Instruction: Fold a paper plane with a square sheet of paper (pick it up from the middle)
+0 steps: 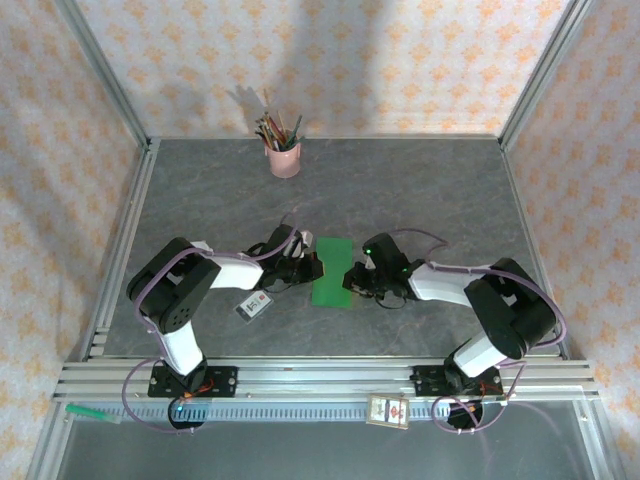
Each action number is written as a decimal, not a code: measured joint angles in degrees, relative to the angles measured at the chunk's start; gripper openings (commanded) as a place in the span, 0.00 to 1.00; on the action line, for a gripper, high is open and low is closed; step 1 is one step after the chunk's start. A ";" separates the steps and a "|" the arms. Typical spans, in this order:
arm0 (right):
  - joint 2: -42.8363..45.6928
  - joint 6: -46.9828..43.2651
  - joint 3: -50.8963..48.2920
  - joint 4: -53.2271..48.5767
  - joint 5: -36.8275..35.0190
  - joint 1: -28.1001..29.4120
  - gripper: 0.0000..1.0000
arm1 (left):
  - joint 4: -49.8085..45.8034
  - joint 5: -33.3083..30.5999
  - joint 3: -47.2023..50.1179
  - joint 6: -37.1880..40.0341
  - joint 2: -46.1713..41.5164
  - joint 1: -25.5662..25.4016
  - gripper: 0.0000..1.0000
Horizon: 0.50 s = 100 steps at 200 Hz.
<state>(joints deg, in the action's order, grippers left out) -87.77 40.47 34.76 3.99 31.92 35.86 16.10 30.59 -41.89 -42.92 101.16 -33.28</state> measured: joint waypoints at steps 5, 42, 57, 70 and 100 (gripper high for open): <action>-0.04 -0.02 0.17 0.00 0.02 -0.11 0.15 | -0.17 0.00 -0.09 0.13 0.02 0.00 0.02; -0.55 -0.02 0.96 0.26 0.20 -0.83 0.11 | -0.74 0.00 -0.44 0.85 0.02 -0.02 0.04; -0.55 -0.02 0.96 0.26 0.26 -0.83 0.08 | -1.36 -0.04 -0.74 1.01 0.02 -0.11 0.10; -0.55 0.02 0.96 0.24 0.61 -0.83 0.07 | -2.16 -0.31 -1.18 1.07 0.02 -0.11 0.14; -0.55 0.90 1.03 -0.11 1.49 -0.98 0.04 | -3.52 -0.90 -1.66 2.29 -1.11 -0.37 0.26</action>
<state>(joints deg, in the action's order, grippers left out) -88.31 41.36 35.79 3.88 33.41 34.87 12.58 29.69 -43.55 -40.62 100.05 -33.65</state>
